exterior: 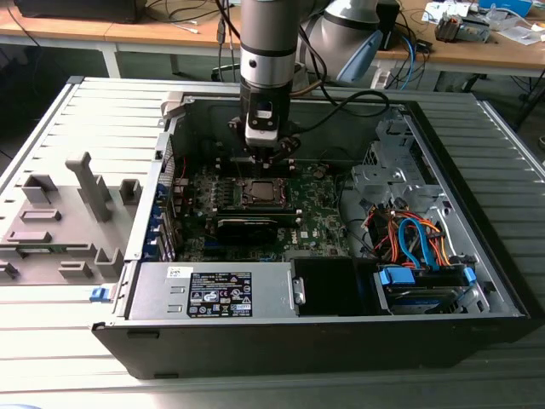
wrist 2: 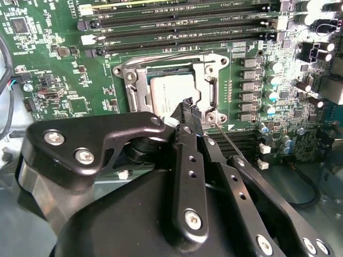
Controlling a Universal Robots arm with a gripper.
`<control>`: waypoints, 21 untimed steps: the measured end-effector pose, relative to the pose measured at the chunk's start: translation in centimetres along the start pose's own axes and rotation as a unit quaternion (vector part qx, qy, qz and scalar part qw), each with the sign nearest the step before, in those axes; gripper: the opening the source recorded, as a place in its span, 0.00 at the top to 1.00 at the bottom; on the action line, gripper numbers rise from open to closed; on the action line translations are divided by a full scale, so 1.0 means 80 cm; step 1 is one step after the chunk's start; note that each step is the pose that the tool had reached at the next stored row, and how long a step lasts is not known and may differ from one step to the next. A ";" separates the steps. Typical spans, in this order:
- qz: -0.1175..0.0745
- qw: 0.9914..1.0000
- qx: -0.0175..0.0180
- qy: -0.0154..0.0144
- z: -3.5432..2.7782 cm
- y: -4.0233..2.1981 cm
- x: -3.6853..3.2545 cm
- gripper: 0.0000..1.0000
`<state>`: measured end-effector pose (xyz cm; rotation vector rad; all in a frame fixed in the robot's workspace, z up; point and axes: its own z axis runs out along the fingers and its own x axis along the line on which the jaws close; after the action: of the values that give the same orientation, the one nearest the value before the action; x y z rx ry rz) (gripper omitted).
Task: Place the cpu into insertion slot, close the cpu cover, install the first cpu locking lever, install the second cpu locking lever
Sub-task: 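Install the first cpu locking lever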
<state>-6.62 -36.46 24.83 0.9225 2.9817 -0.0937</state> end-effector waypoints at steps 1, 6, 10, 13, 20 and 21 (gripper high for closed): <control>-0.002 1.000 0.000 0.000 0.0000 0.0000 0.0001 0.89; -0.012 1.000 0.000 -0.001 0.0000 0.0000 0.0000 0.89; -0.017 1.000 -0.001 -0.001 0.0000 0.0000 0.0000 0.89; -0.021 1.000 -0.001 -0.001 0.0000 0.0000 0.0000 0.89; -0.032 0.999 -0.001 -0.002 0.0000 0.0000 0.0000 0.89; -0.034 0.999 -0.001 -0.002 0.0000 0.0000 0.0000 0.89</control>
<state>-6.62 -36.46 24.83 0.8190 3.0096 -0.0924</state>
